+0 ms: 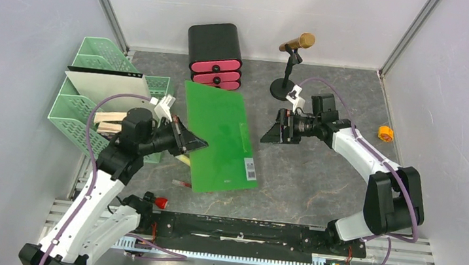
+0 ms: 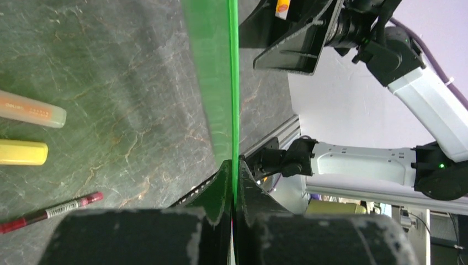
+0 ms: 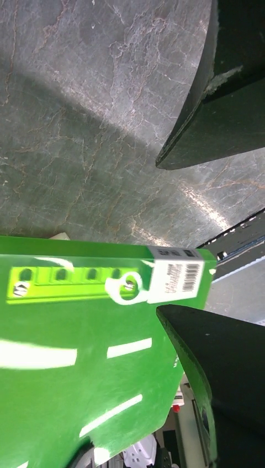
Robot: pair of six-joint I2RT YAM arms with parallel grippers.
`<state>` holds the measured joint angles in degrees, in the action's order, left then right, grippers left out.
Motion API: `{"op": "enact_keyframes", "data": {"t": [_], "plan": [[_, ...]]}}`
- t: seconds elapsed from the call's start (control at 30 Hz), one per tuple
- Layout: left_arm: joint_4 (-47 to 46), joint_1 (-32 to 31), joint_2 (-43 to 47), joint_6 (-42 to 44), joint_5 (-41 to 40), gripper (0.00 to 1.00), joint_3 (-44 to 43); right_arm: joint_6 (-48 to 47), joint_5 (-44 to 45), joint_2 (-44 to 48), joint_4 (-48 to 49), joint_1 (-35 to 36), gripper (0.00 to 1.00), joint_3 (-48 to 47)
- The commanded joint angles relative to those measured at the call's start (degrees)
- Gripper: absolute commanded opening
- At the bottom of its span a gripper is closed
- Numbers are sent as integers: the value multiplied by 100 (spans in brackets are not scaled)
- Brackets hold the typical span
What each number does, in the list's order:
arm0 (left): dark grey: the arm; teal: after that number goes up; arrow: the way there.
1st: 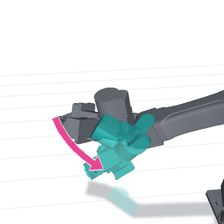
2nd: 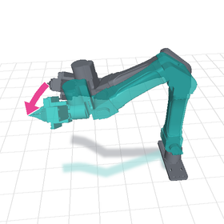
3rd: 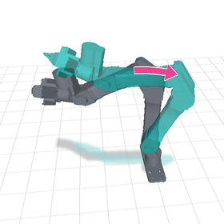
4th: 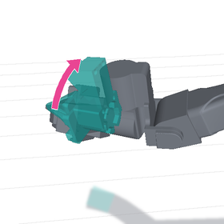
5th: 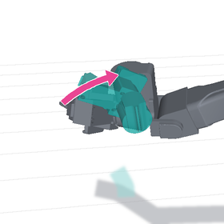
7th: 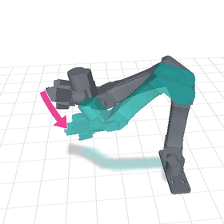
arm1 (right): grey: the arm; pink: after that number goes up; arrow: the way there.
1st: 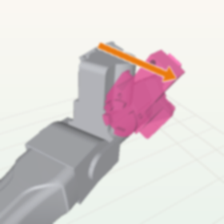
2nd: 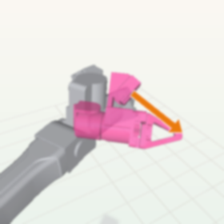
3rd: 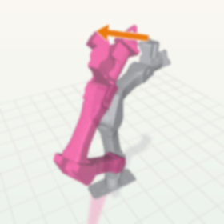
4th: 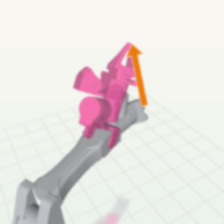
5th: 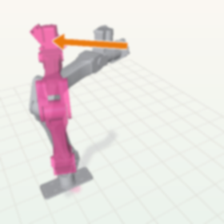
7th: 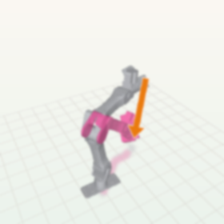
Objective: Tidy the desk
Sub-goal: Place the folder in the storage box.
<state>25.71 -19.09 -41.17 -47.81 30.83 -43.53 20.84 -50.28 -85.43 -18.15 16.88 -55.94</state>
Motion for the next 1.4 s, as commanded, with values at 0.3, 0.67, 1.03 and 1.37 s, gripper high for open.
{"op": "enact_keyframes", "data": {"t": [0.3, 0.67, 1.03, 1.37], "plan": [[-1243, 7, 340, 91, 1689, 2, 309, 347, -689, 52, 528, -12, 98, -404], [-2307, 2, 284, -334, 2060, 2, 568, 970, -1209, -250, 953, 182, 90, -1304], [-886, 5, 430, 500, 995, 2, 455, 1291, -1488, -260, 1413, 183, 55, -1637], [511, 2, 388, 1192, -194, 2, 135, 1188, -1540, -117, 1412, 179, 50, -1641]]}}
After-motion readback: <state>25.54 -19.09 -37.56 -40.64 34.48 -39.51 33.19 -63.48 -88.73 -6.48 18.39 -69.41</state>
